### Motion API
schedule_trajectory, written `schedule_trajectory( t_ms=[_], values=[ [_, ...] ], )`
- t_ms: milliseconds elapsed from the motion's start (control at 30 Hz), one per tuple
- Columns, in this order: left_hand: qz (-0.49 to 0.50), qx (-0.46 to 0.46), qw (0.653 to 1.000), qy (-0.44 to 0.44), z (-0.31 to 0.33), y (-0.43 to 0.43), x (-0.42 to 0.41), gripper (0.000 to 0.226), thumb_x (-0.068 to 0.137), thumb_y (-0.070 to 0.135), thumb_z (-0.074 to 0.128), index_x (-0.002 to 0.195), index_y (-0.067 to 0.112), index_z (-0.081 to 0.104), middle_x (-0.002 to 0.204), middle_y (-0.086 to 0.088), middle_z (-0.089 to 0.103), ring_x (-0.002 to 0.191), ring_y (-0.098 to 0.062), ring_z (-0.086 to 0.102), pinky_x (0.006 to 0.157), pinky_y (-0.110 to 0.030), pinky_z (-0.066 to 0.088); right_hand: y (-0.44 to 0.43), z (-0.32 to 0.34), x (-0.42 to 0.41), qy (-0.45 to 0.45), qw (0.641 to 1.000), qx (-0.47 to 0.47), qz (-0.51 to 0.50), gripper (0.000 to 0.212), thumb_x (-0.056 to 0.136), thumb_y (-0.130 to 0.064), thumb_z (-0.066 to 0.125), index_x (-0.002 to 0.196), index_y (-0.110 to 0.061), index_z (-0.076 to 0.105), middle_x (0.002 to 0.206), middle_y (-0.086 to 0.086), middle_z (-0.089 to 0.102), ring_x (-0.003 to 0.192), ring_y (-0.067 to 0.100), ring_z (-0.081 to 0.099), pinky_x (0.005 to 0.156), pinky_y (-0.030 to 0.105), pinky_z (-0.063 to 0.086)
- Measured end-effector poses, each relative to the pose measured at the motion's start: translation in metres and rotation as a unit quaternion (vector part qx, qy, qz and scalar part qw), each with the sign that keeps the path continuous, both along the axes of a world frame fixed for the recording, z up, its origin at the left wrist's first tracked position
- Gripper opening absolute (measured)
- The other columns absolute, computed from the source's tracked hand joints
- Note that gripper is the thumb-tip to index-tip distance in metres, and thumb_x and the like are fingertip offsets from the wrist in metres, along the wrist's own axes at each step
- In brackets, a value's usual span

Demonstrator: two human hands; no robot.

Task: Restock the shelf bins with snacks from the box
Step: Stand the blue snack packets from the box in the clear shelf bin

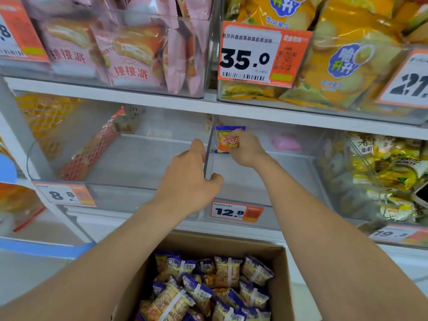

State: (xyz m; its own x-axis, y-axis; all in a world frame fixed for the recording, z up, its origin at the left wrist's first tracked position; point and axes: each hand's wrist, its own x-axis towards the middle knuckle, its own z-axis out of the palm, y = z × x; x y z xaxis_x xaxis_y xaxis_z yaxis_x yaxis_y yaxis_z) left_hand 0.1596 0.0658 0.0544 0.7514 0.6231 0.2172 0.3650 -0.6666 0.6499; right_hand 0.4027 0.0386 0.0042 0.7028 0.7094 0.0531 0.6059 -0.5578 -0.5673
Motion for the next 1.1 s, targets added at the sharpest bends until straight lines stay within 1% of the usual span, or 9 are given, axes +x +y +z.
schedule_trajectory(
  t_ms=[167, 267, 367, 433, 500, 633, 733, 900, 1100],
  values=[
    [-0.007, 0.023, 0.999, 0.045, 0.005, -0.005, -0.011, 0.034, 0.087, 0.035, 0.069, 0.107, 0.019, 0.047, 0.1, -0.001, 0.064, 0.089, -0.028, 0.064, 0.075, -0.045, 0.055, -0.02, 0.009, -0.011, -0.005, 0.994, -0.081, 0.079, 0.064, 0.1, -0.006, 0.049, 0.16, -0.027, 0.039, 0.151, 0.013, 0.053, 0.135, 0.037, 0.05, 0.092, 0.026, 0.039],
    [-0.002, 0.08, 0.995, 0.055, 0.006, -0.015, -0.018, 0.05, 0.091, 0.036, 0.068, 0.128, 0.017, 0.041, 0.121, -0.006, 0.057, 0.099, -0.034, 0.063, 0.077, -0.046, 0.054, -0.041, 0.018, -0.019, -0.006, 0.994, -0.079, 0.075, 0.067, 0.103, -0.012, 0.048, 0.164, -0.03, 0.026, 0.142, 0.02, 0.055, 0.129, 0.04, 0.051, 0.088, 0.029, 0.039],
    [0.014, 0.176, 0.984, 0.033, 0.008, -0.026, -0.026, 0.058, 0.09, 0.034, 0.07, 0.135, 0.014, 0.04, 0.128, -0.008, 0.048, 0.103, -0.034, 0.059, 0.07, -0.04, 0.046, -0.077, 0.037, -0.037, -0.054, 0.997, -0.031, 0.056, 0.045, 0.105, -0.014, 0.052, 0.149, -0.017, 0.051, 0.129, 0.018, 0.061, 0.118, 0.036, 0.058, 0.086, 0.028, 0.039],
    [0.006, 0.22, 0.975, 0.019, 0.01, -0.03, -0.03, 0.056, 0.087, 0.032, 0.072, 0.132, 0.013, 0.045, 0.124, -0.009, 0.047, 0.106, -0.034, 0.055, 0.075, -0.042, 0.05, -0.113, 0.049, -0.06, -0.088, 0.994, 0.015, 0.066, 0.019, 0.103, -0.017, 0.057, 0.114, -0.013, 0.072, 0.109, 0.008, 0.073, 0.1, 0.027, 0.067, 0.082, 0.029, 0.047],
    [-0.01, 0.229, 0.973, 0.02, 0.012, -0.033, -0.033, 0.051, 0.087, 0.033, 0.072, 0.13, 0.016, 0.05, 0.123, -0.007, 0.047, 0.11, -0.032, 0.05, 0.084, -0.043, 0.051, -0.155, 0.062, -0.086, -0.072, 0.991, -0.004, 0.109, 0.009, 0.098, -0.025, 0.066, 0.096, -0.02, 0.073, 0.093, -0.003, 0.073, 0.087, 0.015, 0.067, 0.076, 0.027, 0.05],
    [-0.039, 0.217, 0.975, 0.033, 0.01, -0.041, -0.042, 0.043, 0.09, 0.035, 0.072, 0.127, 0.02, 0.059, 0.125, -0.004, 0.047, 0.116, -0.027, 0.044, 0.096, -0.04, 0.046, -0.201, 0.052, -0.109, -0.118, 0.969, -0.143, 0.163, 0.023, 0.091, -0.024, 0.075, 0.112, -0.022, 0.067, 0.094, -0.004, 0.061, 0.085, 0.016, 0.06, 0.083, 0.03, 0.047],
    [-0.055, 0.209, 0.975, 0.049, 0.006, -0.046, -0.052, 0.043, 0.092, 0.032, 0.071, 0.131, 0.022, 0.057, 0.128, -0.002, 0.046, 0.119, -0.025, 0.045, 0.099, -0.039, 0.047, -0.202, 0.034, -0.11, -0.135, 0.98, -0.094, 0.112, 0.025, 0.09, 0.002, 0.063, 0.108, -0.014, 0.07, 0.101, 0.005, 0.067, 0.093, 0.025, 0.067, 0.09, 0.041, 0.052],
    [-0.092, 0.222, 0.968, 0.065, 0.004, -0.045, -0.067, 0.058, 0.092, 0.021, 0.072, 0.146, 0.019, 0.052, 0.138, -0.005, 0.044, 0.119, -0.031, 0.048, 0.099, -0.049, 0.05, -0.214, 0.041, -0.117, -0.156, 0.984, -0.046, 0.068, 0.033, 0.09, 0.01, 0.062, 0.114, -0.012, 0.067, 0.113, 0.003, 0.066, 0.099, 0.022, 0.067, 0.09, 0.04, 0.055],
    [-0.096, 0.286, 0.953, 0.041, -0.005, -0.056, -0.088, 0.021, 0.085, 0.022, 0.081, 0.106, 0.025, 0.075, 0.117, -0.003, 0.051, 0.101, -0.028, 0.055, 0.08, -0.044, 0.051, -0.239, 0.036, -0.143, -0.16, 0.977, -0.096, 0.106, 0.024, 0.095, -0.001, 0.06, 0.11, -0.019, 0.064, 0.107, -0.003, 0.061, 0.099, 0.024, 0.066, 0.087, 0.046, 0.054]
  ],
)
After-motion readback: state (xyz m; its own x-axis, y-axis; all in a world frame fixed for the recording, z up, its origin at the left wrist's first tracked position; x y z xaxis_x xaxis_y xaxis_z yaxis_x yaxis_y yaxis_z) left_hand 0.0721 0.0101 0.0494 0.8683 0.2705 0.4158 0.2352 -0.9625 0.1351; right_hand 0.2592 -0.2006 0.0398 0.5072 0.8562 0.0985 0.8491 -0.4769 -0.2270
